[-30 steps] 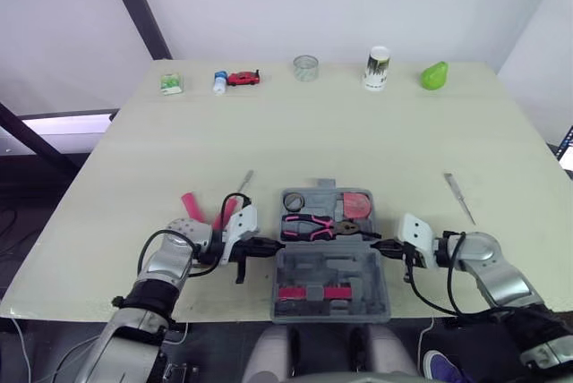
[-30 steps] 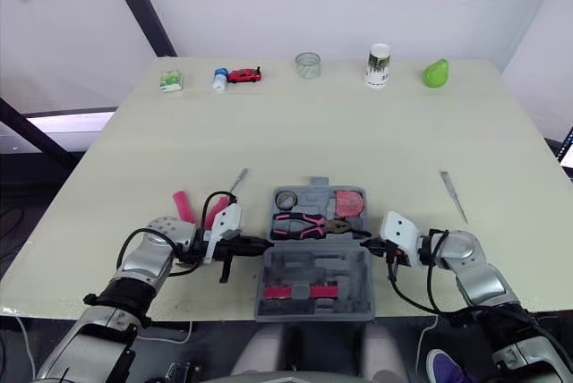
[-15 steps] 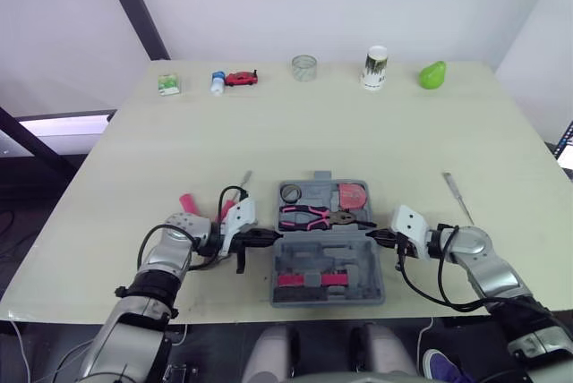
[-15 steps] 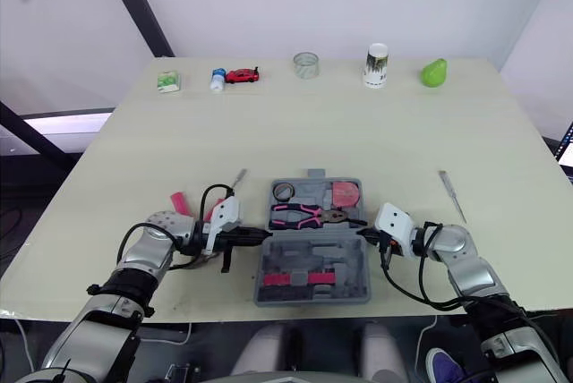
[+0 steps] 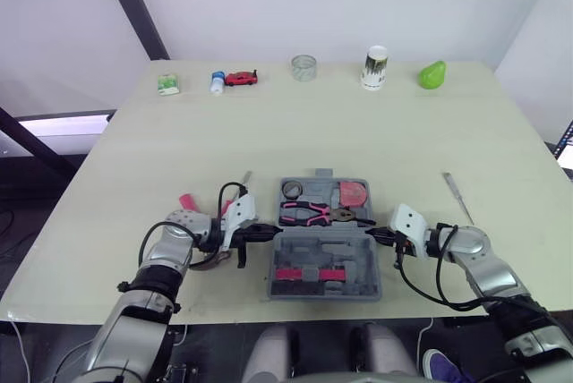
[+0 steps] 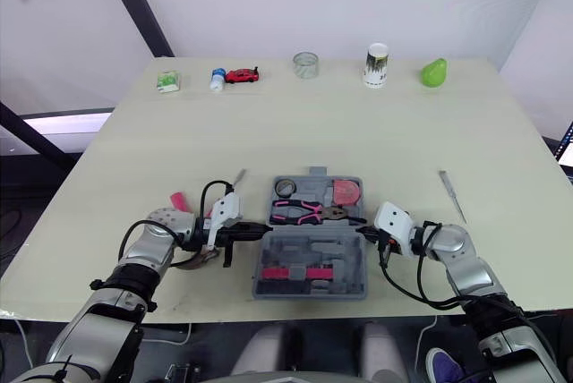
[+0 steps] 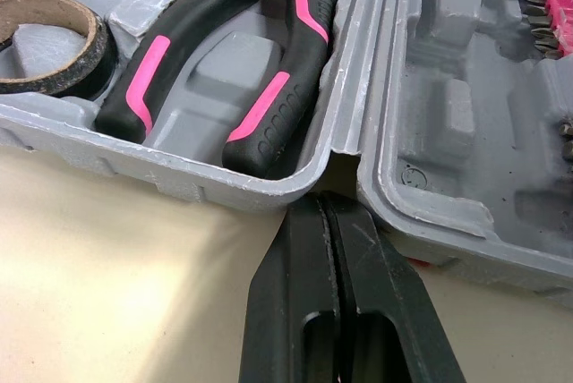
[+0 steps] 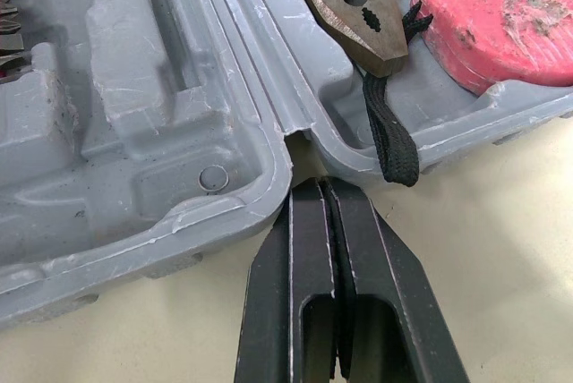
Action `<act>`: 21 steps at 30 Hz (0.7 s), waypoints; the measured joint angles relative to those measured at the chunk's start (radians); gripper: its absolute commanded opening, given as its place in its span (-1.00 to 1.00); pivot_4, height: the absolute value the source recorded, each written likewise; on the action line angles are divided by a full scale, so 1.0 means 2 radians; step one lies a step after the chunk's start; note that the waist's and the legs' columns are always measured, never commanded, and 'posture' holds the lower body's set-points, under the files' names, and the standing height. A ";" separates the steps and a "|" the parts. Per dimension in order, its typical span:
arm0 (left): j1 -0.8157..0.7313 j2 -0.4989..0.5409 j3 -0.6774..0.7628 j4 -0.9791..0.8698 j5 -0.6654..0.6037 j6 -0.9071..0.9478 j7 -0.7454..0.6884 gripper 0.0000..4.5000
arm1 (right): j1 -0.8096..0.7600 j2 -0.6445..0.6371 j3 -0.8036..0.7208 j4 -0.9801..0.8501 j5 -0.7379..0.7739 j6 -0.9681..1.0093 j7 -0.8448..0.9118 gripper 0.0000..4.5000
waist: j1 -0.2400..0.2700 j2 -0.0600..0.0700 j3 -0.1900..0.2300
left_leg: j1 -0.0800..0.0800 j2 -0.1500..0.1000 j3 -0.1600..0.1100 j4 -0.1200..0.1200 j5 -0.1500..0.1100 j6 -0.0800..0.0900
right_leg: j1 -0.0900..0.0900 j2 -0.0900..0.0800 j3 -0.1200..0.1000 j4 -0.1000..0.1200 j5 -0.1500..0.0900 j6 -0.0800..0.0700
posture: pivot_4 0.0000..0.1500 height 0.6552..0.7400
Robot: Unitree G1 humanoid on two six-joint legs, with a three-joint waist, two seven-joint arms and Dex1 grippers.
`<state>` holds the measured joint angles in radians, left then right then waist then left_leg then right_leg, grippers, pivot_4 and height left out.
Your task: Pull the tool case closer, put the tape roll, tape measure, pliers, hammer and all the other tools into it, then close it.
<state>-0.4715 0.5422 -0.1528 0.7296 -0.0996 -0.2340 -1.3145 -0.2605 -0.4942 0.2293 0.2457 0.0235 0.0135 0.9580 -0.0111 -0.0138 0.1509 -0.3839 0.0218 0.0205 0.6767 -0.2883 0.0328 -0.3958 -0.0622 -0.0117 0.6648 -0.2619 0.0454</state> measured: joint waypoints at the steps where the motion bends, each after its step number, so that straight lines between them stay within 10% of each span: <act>1: 0.000 0.000 0.000 0.000 0.000 0.000 0.000 -1.00 | 0.000 0.000 0.000 0.000 -0.001 -0.001 -0.001 -0.98 | 0.000 0.000 0.000 | 0.000 0.000 0.000 0.000 0.000 0.000 | 0.000 0.000 0.000 0.000 0.000 0.000 | 1.00 1.00; 21: 0.002 0.001 0.003 0.000 0.000 0.000 -0.004 -1.00 | -0.010 0.006 -0.001 0.012 -0.009 -0.008 -0.009 -0.98 | 0.000 0.000 0.000 | 0.000 0.000 0.000 0.000 0.000 0.000 | 0.000 0.000 0.000 0.000 0.000 0.000 | 1.00 1.00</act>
<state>-0.4685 0.5433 -0.1464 0.7296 -0.0993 -0.2345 -1.3233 -0.2807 -0.4825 0.2267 0.2704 0.0055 -0.0030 0.9401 -0.0117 -0.0138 0.1509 -0.3841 0.0219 0.0206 0.6767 -0.2883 0.0328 -0.3959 -0.0622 -0.0116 0.6646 -0.2619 0.0454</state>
